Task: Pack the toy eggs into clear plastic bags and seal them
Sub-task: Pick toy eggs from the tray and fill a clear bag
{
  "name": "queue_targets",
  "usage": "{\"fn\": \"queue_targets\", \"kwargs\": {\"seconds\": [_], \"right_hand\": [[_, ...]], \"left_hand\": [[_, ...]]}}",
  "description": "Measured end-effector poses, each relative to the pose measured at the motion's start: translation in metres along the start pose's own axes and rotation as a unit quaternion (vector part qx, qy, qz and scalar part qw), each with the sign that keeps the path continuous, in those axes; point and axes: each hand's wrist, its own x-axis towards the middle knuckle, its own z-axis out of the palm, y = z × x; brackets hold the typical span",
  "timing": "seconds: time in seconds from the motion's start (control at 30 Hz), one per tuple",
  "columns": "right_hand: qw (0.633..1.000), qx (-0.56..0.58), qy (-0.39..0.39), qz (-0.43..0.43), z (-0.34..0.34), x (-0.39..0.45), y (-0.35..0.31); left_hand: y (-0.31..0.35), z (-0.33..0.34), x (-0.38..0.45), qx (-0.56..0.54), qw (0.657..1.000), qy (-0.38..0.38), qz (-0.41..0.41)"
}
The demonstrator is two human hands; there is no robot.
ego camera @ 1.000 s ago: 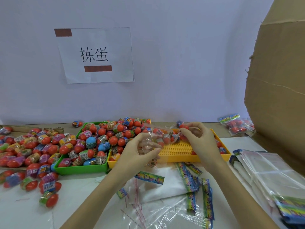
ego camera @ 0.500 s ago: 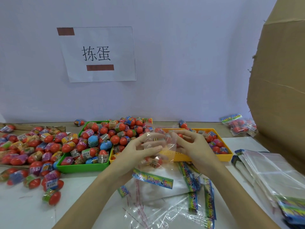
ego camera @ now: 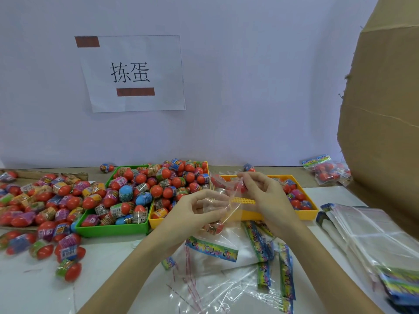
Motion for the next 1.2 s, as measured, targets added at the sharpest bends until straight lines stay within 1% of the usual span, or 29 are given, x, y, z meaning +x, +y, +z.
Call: {"fn": "queue_targets", "kwargs": {"seconds": [0.17,0.27,0.33,0.4,0.47,0.53,0.63,0.7,0.8,0.9,1.0,1.2], "right_hand": [[0.99,-0.058,0.097,-0.085,-0.006,0.001,-0.006],[0.984,-0.05,0.123,-0.115,-0.007,-0.001,-0.012],[0.985,-0.014,0.107,-0.132,-0.005,-0.003,-0.018],[0.986,0.031,0.066,-0.148,-0.003,-0.006,-0.023],[0.986,0.027,0.022,-0.162,-0.001,-0.01,-0.026],[0.985,-0.014,-0.009,-0.173,0.003,-0.013,-0.026],[0.969,-0.129,0.003,-0.209,0.009,-0.016,-0.022],[0.956,-0.171,0.018,-0.238,0.012,-0.016,-0.019],[0.952,-0.157,0.024,-0.262,0.016,-0.018,-0.018],[0.94,-0.188,0.027,-0.285,0.016,-0.018,-0.018],[0.938,-0.204,0.02,-0.28,0.017,-0.017,-0.016],[0.942,-0.189,0.024,-0.276,0.015,-0.017,-0.017]], "left_hand": [[-0.003,0.0,0.002,0.036,0.999,0.017,0.002],[-0.005,0.0,0.003,0.011,1.0,0.015,-0.004],[-0.005,0.001,0.002,-0.002,1.0,0.006,0.005],[-0.004,0.001,0.002,-0.008,1.0,0.003,0.017],[-0.003,0.001,0.001,-0.006,1.0,0.007,0.022],[-0.004,0.001,0.001,0.003,1.0,0.012,0.029],[-0.004,0.001,0.001,0.017,0.999,0.02,0.042],[-0.003,0.001,0.001,0.028,0.998,0.027,0.049],[-0.002,0.001,0.002,0.041,0.997,0.031,0.053],[-0.003,0.001,0.002,0.056,0.996,0.031,0.06],[-0.005,0.0,0.003,0.068,0.995,0.032,0.064],[-0.004,0.001,0.003,0.059,0.995,0.055,0.063]]}}
